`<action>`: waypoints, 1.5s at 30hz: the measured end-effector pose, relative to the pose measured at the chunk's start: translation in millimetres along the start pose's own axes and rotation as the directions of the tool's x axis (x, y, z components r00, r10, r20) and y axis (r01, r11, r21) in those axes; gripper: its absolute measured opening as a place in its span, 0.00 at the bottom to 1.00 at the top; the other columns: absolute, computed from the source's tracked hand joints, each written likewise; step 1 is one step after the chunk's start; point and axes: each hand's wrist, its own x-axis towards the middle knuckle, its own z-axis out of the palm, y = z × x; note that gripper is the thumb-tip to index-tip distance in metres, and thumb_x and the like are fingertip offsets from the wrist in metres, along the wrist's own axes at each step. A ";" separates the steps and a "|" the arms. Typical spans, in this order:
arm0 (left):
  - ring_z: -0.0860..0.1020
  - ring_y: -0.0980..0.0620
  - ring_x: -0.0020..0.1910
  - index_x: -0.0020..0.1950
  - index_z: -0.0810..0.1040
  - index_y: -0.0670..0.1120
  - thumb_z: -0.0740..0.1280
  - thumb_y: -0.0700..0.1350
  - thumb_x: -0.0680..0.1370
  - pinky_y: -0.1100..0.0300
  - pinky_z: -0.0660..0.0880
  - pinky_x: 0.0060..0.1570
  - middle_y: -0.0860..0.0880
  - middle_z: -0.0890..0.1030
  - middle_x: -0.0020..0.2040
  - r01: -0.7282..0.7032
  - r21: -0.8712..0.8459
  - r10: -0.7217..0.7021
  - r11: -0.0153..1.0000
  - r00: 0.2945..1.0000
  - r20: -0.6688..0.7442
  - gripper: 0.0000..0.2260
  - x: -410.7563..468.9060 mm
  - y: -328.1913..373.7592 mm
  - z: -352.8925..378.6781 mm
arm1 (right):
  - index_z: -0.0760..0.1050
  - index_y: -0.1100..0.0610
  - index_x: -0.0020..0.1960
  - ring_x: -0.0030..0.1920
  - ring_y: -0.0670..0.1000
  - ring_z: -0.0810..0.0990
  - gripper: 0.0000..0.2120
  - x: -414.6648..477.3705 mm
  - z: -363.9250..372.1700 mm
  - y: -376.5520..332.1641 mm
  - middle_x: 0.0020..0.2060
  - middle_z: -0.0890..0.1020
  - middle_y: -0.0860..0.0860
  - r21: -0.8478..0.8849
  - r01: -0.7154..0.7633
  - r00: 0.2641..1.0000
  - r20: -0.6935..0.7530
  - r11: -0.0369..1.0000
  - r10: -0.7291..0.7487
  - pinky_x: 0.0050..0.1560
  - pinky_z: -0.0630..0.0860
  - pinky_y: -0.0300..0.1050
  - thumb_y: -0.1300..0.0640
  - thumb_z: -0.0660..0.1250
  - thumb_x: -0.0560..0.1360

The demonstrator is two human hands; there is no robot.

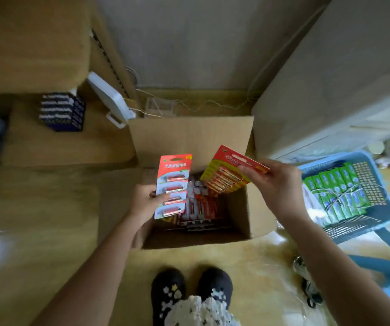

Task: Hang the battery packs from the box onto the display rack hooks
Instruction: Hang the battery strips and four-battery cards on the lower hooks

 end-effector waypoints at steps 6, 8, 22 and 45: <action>0.83 0.54 0.47 0.57 0.76 0.41 0.69 0.43 0.74 0.64 0.79 0.42 0.54 0.85 0.44 -0.055 -0.378 0.079 0.924 0.996 0.047 0.13 -74.9 52.8 -93.4 | 0.76 0.52 0.50 0.38 0.37 0.82 0.13 -19.8 -12.0 -117.2 0.39 0.82 0.42 0.233 0.025 0.991 0.123 0.972 -0.055 0.37 0.76 0.30 0.45 0.66 0.71; 0.83 0.52 0.47 0.58 0.74 0.41 0.72 0.48 0.71 0.62 0.80 0.42 0.52 0.85 0.47 -0.074 -0.445 0.086 0.892 0.996 0.007 0.20 -99.5 61.4 -127.8 | 0.75 0.55 0.53 0.38 0.38 0.82 0.13 -27.6 -9.2 -157.5 0.41 0.82 0.44 0.303 0.032 0.977 0.193 0.952 -0.094 0.36 0.75 0.28 0.48 0.64 0.73; 0.83 0.58 0.44 0.57 0.73 0.45 0.59 0.33 0.78 0.68 0.78 0.36 0.50 0.82 0.49 -0.270 -0.393 0.165 0.879 0.945 -0.282 0.12 -191.7 58.9 -377.8 | 0.75 0.54 0.48 0.39 0.40 0.82 0.05 -88.1 113.1 -388.2 0.37 0.83 0.45 0.575 0.145 0.969 0.081 0.805 -0.233 0.38 0.77 0.32 0.57 0.61 0.77; 0.80 0.61 0.52 0.56 0.72 0.59 0.61 0.39 0.79 0.62 0.76 0.50 0.56 0.81 0.53 -0.388 -0.197 0.328 0.900 0.902 -0.280 0.14 -156.0 130.1 -509.8 | 0.74 0.62 0.55 0.48 0.47 0.83 0.14 -31.3 160.8 -491.9 0.49 0.83 0.52 0.451 0.154 0.987 -0.030 0.879 -0.158 0.41 0.80 0.35 0.52 0.62 0.77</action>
